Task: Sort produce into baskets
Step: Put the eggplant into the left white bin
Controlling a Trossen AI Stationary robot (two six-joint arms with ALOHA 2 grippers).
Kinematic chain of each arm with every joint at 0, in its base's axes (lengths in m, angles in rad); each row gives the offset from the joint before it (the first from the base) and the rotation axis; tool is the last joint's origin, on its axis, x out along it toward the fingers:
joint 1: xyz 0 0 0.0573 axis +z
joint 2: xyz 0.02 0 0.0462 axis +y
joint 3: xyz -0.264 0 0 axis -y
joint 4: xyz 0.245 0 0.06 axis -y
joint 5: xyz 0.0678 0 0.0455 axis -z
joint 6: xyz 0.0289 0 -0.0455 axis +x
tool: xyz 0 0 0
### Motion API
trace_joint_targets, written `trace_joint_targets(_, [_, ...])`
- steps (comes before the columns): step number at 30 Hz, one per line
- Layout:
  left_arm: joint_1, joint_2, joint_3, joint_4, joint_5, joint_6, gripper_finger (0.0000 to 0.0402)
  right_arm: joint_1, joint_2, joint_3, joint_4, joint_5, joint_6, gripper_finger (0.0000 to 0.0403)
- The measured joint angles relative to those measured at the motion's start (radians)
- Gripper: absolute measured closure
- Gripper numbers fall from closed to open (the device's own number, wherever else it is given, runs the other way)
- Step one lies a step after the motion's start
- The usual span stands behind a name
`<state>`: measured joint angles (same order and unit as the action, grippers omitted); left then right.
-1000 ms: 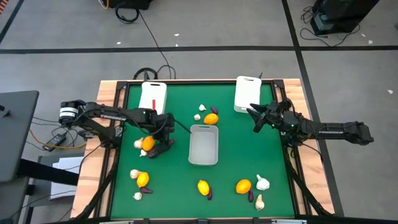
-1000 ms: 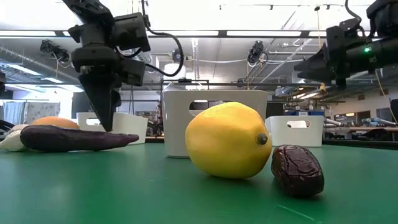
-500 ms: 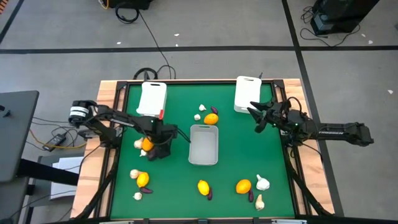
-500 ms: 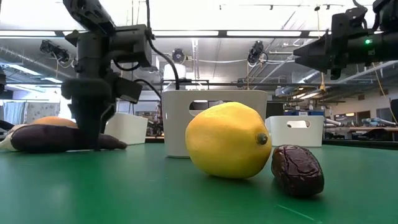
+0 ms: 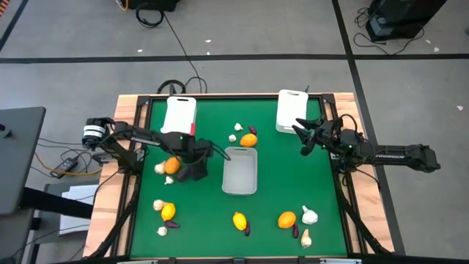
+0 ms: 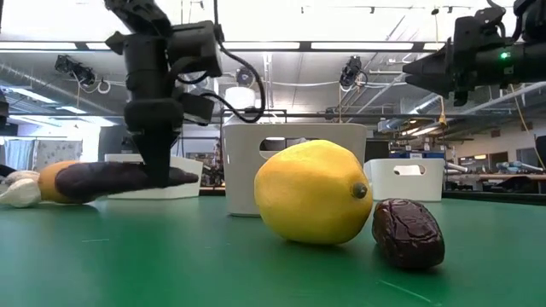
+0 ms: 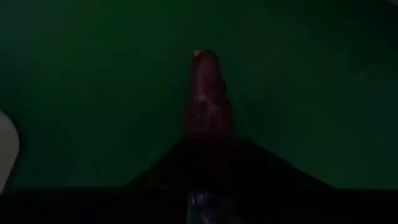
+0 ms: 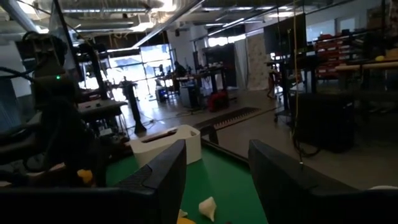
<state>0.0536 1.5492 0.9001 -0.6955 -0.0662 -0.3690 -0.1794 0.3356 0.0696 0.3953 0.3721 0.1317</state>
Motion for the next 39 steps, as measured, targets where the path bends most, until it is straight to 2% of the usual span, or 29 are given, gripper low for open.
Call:
trace_joint_targets(4, [0.042, -0.027, 0.049, -0.025, -0.003, 0.036, 0.0293, 0.000, 0.000, 0.000, 0.000, -0.006, 0.007, 0.0218])
trace_joint_targets(8, [0.081, -0.058, 0.096, -0.037, -0.066, 0.099, 0.0275, 0.000, 0.000, 0.000, 0.000, -0.011, 0.023, 0.0218])
trace_joint_targets(13, [0.137, -0.118, 0.157, -0.021, -0.166, 0.165, 0.0272, 0.000, 0.000, 0.000, 0.000, -0.010, 0.026, 0.0218])
trace_joint_targets(16, [0.177, -0.172, 0.162, 0.059, -0.204, 0.210, 0.0273, 0.000, 0.000, 0.000, 0.000, -0.010, 0.026, 0.0218])
trace_joint_targets(21, [0.252, -0.256, 0.140, 0.188, -0.207, 0.322, 0.0273, 0.000, 0.000, 0.000, 0.000, -0.010, 0.033, 0.0218])
trace_joint_targets(27, [0.376, -0.312, 0.080, 0.238, -0.206, 0.386, 0.0273, 0.000, 0.032, 0.000, -0.030, 0.000, 0.083, 0.0218])
trace_joint_targets(32, [0.516, -0.312, 0.009, 0.243, -0.205, 0.433, 0.0273, 0.000, 0.079, 0.000, -0.032, 0.012, 0.086, 0.0218])
trace_joint_targets(39, [0.669, -0.273, -0.030, 0.250, -0.203, 0.385, 0.0272, 0.000, 0.130, 0.000, -0.024, 0.072, 0.102, 0.0218])
